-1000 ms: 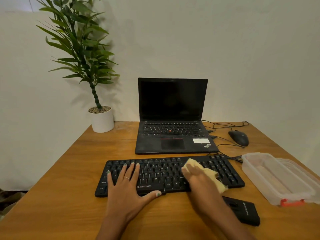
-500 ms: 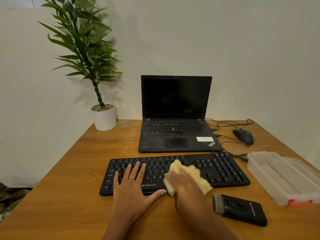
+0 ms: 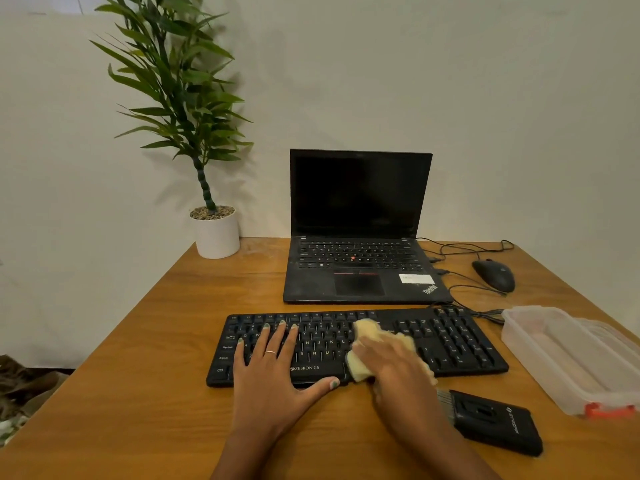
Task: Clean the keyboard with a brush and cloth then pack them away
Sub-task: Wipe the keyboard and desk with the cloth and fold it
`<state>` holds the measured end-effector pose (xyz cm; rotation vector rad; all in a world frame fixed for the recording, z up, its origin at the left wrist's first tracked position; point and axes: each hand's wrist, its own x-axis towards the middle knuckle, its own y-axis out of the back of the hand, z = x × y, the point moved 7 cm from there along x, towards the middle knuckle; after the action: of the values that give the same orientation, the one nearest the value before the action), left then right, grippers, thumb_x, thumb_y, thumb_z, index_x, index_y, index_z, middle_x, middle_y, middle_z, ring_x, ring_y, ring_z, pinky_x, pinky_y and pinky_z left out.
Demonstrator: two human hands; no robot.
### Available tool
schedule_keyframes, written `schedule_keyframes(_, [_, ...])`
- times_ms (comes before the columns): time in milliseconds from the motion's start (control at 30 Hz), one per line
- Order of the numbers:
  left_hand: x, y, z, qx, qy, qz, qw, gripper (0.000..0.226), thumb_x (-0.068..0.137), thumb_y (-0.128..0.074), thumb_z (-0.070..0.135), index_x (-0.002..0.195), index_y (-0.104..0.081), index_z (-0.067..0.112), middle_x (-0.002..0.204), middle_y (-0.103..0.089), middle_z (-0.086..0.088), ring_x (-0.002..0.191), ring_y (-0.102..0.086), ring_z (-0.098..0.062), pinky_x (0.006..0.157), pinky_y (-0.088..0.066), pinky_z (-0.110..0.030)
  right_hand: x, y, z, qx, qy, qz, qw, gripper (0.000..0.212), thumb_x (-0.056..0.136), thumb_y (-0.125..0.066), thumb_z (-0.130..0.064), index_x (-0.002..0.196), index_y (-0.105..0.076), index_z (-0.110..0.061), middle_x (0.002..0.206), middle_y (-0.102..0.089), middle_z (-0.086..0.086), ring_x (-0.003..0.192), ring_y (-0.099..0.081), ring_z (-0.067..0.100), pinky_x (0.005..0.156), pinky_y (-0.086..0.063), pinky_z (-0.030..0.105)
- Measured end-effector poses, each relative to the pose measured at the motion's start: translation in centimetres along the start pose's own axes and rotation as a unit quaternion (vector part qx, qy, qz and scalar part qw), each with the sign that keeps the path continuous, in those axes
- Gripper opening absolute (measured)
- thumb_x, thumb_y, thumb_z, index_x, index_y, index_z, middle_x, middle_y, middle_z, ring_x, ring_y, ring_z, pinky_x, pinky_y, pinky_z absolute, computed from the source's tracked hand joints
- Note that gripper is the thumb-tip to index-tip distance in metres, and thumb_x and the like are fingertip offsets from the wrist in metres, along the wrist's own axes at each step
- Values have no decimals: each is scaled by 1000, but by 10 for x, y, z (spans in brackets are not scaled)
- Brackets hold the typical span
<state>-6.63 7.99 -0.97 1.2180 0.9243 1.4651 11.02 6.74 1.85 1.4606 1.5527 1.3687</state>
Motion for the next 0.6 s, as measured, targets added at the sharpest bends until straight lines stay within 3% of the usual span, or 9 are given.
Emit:
schedule_keyframes(67, [-2,0,0,7,-2,-10,1000,133,41,20,100,154,-5,35,162,-4,11,149,3,-12,119,4,-47,6,7,18,-15,-57,44,997,58,92,-45,-6,144,-32,-28,153,-26,-9,142,-13,16,114,-18,31])
schedule_keyframes(133, [-2,-2,0,0,-4,-8,1000,130,46,13,102,154,-12,34,161,-11,10,149,-3,-13,119,1,-48,9,7,13,4,-75,43,996,60,91,-43,-2,146,-30,-23,153,-25,-5,143,-12,20,115,-16,32])
schedule_keyframes(300, [0,-8,-1,-18,-25,18,999,106,68,-21,98,137,-55,24,141,-53,1,134,-46,-21,107,-34,-58,-3,-10,-39,6,93,23,995,63,86,-35,-3,143,-36,-31,148,-28,-17,141,-19,13,110,-6,30])
schedule_keyframes(367, [0,-4,0,-31,-20,5,999,115,62,-12,101,145,-42,29,151,-39,5,143,-31,-18,115,-20,-54,8,-7,-11,22,36,-1,999,63,90,-39,-3,145,-29,-33,151,-20,-19,141,-12,10,115,-6,31])
schedule_keyframes(467, [-1,-1,0,-18,-13,3,1000,129,46,9,103,154,-13,35,161,-9,11,149,-1,-12,118,6,-45,23,4,17,-10,-69,38,997,55,96,-40,-14,147,-25,-26,156,-17,-4,144,-8,21,117,-13,36])
schedule_keyframes(533, [-1,0,-1,-19,-5,3,1000,128,47,8,103,154,-13,35,161,-9,11,149,0,-11,118,6,-45,21,-6,-7,14,-40,-4,999,55,98,-37,-19,149,-19,-27,158,-10,-4,145,-2,20,117,-6,35])
schedule_keyframes(600, [-1,-1,-2,-23,-5,19,1000,123,53,-1,103,152,-23,33,159,-20,10,148,-10,-13,119,-3,-49,11,-16,-36,19,50,-36,998,55,97,-39,-21,149,-20,-28,156,-14,-9,144,-4,17,114,-1,31])
